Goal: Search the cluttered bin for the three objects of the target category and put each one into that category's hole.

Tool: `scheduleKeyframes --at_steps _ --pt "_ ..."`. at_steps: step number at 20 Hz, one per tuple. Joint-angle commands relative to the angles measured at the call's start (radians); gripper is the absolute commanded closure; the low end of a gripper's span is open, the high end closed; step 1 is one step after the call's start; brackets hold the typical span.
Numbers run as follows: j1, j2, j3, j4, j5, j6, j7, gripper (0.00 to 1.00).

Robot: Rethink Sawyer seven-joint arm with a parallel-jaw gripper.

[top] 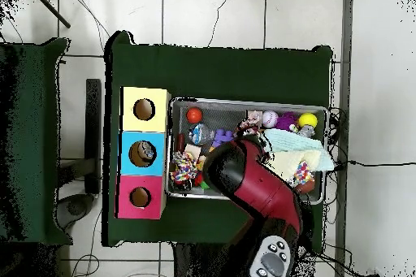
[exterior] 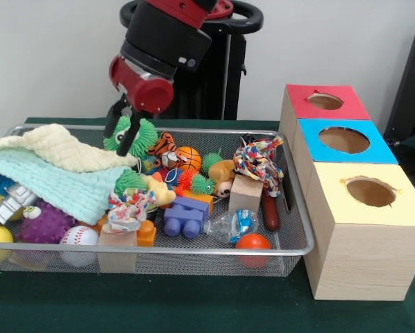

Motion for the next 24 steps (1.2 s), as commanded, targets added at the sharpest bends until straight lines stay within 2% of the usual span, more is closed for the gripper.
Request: scheduleKeyframes --at_steps 1,7,13,20,24 --pt "-0.125 -0.045 0.332 0.081 -0.041 0.068 0.057 0.0" --pt "-0.165 -0.051 0.401 0.109 -0.029 0.121 0.079 0.0" --pt "-0.183 -0.057 0.448 0.129 -0.025 0.127 0.094 0.0" --pt "-0.102 -0.045 0.386 0.121 0.007 0.118 0.157 0.0" --pt "-0.062 -0.004 0.336 0.087 0.035 0.099 0.184 0.0"
